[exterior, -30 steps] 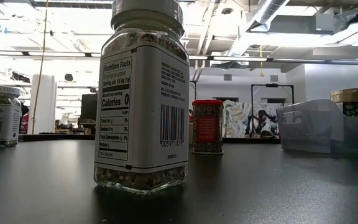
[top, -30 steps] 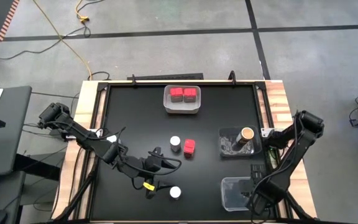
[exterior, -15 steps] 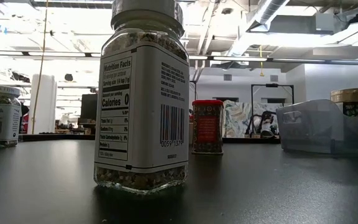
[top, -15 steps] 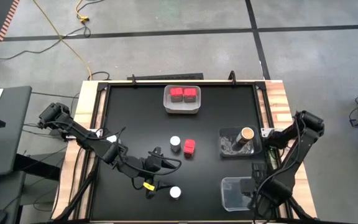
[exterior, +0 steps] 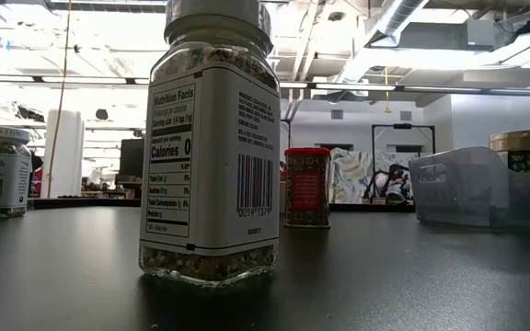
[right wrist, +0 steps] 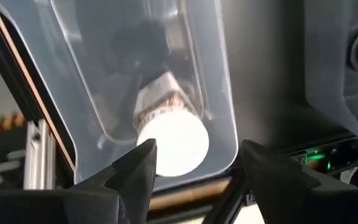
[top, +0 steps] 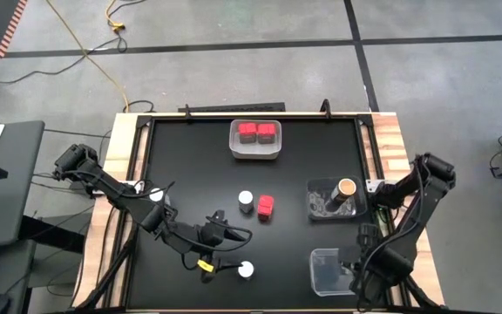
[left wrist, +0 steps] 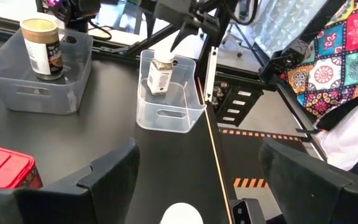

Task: Sort spices by type
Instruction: Put the top right white seasoning bottle into the transparent bin

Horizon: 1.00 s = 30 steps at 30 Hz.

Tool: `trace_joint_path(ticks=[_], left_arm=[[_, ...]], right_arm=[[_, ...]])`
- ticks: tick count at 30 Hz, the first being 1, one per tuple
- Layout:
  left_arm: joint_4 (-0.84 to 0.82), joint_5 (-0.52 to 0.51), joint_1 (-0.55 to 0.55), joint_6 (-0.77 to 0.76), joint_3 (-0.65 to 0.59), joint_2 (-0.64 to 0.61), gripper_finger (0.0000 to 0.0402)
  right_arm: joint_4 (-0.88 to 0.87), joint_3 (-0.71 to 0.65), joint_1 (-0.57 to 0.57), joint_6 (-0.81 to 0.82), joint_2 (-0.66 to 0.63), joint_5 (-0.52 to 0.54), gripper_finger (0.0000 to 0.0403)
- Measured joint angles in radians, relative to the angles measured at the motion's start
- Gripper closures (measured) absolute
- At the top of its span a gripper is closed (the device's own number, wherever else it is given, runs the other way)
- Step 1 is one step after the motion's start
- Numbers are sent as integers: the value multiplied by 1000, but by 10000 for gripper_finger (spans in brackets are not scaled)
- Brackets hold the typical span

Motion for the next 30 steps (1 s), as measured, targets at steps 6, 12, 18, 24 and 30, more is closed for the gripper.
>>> trace_joint_path(ticks=[6,12,18,24,30], left_arm=[[0,0,0,-1,0,0,84],[-2,0,0,0,0,0,84],[-5,0,0,0,0,0,84],[-6,0,0,0,0,0,84],[-23,0,0,-1,0,0,84]], right_arm=[[67,0,0,134,-79,114,141],[180,0,-14,360,-128,146,141],[313,0,-14,472,-91,146,141],[383,0,12,684,-48,144,142],[381,0,80,949,25,131,142]])
